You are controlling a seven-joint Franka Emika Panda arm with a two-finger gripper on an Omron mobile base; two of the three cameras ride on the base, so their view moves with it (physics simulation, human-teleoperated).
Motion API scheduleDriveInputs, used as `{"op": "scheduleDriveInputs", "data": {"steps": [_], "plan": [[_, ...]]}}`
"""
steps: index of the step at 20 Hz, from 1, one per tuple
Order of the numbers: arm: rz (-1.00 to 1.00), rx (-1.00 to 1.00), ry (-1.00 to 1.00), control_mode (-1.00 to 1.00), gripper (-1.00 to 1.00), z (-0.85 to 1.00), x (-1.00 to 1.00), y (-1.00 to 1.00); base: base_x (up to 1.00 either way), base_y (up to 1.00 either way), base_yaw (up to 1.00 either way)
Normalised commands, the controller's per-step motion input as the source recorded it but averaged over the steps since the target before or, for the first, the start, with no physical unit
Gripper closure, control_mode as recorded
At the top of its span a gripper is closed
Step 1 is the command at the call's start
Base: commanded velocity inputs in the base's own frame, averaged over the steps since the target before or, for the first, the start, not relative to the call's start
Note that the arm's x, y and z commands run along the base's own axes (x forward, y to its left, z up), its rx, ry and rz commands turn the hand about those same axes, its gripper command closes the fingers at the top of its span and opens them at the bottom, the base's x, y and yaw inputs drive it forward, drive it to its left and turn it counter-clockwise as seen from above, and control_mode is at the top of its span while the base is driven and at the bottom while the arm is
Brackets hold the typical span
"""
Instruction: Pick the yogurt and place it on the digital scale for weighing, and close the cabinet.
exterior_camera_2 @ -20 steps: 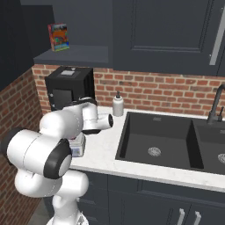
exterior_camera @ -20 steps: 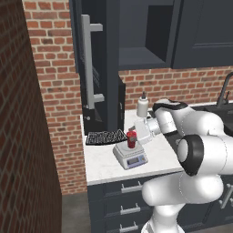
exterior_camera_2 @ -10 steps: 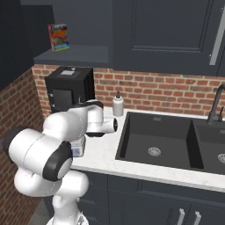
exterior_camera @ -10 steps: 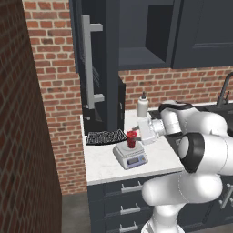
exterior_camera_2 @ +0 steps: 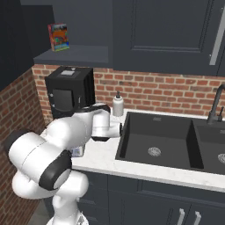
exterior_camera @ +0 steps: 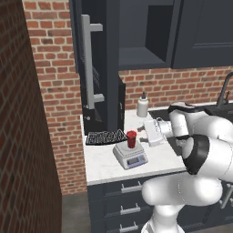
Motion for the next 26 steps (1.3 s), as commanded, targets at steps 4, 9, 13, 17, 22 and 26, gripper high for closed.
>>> {"op": "scheduleDriveInputs", "data": {"steps": [4, 9, 13, 17, 22, 26], "plan": [[0.0, 0.1, -0.44, -1.0, -1.0, 0.68, -0.74, -0.14, 0.0, 0.0, 0.0], [-0.02, 0.09, -0.32, -1.0, -1.0, 0.91, -0.97, -0.28, 0.0, 0.0, 0.0], [-0.15, 0.0, -0.19, -1.0, -1.0, 0.94, -0.98, -0.04, 0.0, 0.0, 0.0], [-0.21, 0.0, -0.1, -1.0, -1.0, 0.94, -0.99, 0.0, 0.0, 0.0, 0.0], [-0.17, 0.0, -0.11, -1.0, -1.0, 0.93, -0.95, 0.15, 0.0, 0.0, 0.0], [-0.14, -0.01, -0.08, -1.0, -1.0, 0.55, -0.86, 0.52, 0.0, 0.0, 0.0]]}}
